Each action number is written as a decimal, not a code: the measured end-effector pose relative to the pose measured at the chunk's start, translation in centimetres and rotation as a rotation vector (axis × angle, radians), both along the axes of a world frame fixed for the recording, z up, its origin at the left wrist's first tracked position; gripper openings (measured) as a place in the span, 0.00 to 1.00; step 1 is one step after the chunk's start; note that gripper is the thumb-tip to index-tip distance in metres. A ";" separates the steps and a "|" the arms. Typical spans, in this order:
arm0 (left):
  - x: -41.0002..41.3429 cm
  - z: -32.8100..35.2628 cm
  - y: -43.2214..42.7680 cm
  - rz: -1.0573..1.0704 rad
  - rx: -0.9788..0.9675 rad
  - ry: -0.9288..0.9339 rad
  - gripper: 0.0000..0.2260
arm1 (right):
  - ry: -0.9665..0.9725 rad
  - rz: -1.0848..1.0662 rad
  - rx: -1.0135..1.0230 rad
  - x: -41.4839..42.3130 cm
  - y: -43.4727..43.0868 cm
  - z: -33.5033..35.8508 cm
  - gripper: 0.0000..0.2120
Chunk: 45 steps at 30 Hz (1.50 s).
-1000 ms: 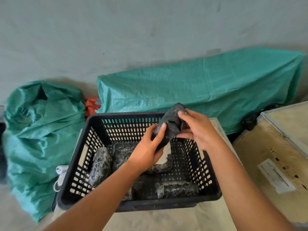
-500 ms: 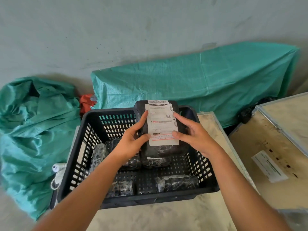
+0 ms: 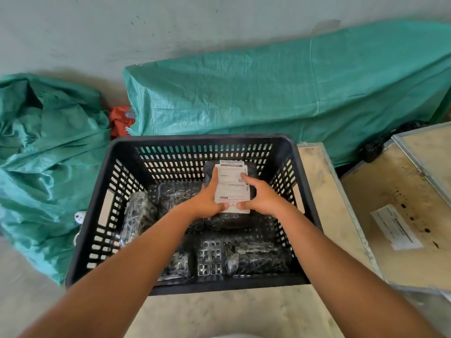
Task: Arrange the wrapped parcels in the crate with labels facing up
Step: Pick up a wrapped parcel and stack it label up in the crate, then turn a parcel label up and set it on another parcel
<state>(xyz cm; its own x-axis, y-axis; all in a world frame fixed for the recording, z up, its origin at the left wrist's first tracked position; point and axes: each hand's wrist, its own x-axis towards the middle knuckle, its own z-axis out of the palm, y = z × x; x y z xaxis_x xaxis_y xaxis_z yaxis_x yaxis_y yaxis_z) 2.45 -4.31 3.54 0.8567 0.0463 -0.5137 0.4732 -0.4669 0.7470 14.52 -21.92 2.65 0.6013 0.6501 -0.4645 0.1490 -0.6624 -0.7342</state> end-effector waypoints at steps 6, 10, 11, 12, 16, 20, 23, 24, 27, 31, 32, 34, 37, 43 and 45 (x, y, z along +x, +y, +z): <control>0.7 -3.1 -0.1 0.072 0.221 0.064 0.52 | -0.087 0.062 -0.142 -0.1 1.2 -2.8 0.51; 1.2 -3.5 -0.1 0.018 0.255 0.022 0.51 | -0.066 0.056 -0.110 -0.2 1.1 -2.4 0.49; 1.2 -3.2 -0.1 0.030 0.256 0.009 0.50 | -0.064 0.070 -0.106 -0.3 1.0 -2.0 0.48; 1.0 -2.8 -0.1 0.044 0.249 -0.004 0.49 | -0.068 0.098 -0.107 -0.4 0.9 -1.4 0.46; -0.9 -0.5 0.2 0.083 0.231 -0.048 0.40 | -0.105 0.184 -0.106 -1.3 -1.1 2.4 0.40; -3.8 1.9 -1.0 -0.008 0.212 -0.149 0.33 | 0.021 0.113 -0.099 -3.0 -5.4 6.1 0.32; -5.9 2.6 -3.1 -0.161 0.205 -0.104 0.33 | 0.062 0.157 -0.214 -5.3 -8.1 7.4 0.26; -6.3 2.5 -3.7 -0.235 0.222 -0.081 0.35 | 0.058 0.177 -0.270 -6.1 -8.6 7.6 0.25; -7.2 2.0 -4.9 -0.442 0.271 0.020 0.37 | -0.034 0.233 -0.418 -8.0 -9.0 7.3 0.24; -7.9 1.3 -5.4 -0.540 0.229 0.041 0.33 | -0.088 0.149 -0.408 -8.4 -9.0 6.9 0.20; -7.9 1.3 -5.4 -0.534 0.228 0.028 0.32 | -0.090 0.135 -0.394 -8.2 -9.0 6.9 0.19; -7.8 1.4 -5.5 -0.521 0.251 -0.010 0.34 | -0.104 0.101 -0.362 -8.1 -9.1 7.0 0.19; -6.8 1.5 -6.1 -0.501 0.310 -0.077 0.42 | -0.163 0.021 -0.303 -8.3 -9.1 6.8 0.19; -4.9 1.1 -7.0 -0.464 0.398 -0.213 0.39 | -0.232 -0.063 -0.223 -8.2 -8.7 6.4 0.16; -5.2 1.4 -6.2 -0.432 0.306 -0.257 0.34 | -0.255 -0.119 -0.120 -8.4 -8.9 6.4 0.15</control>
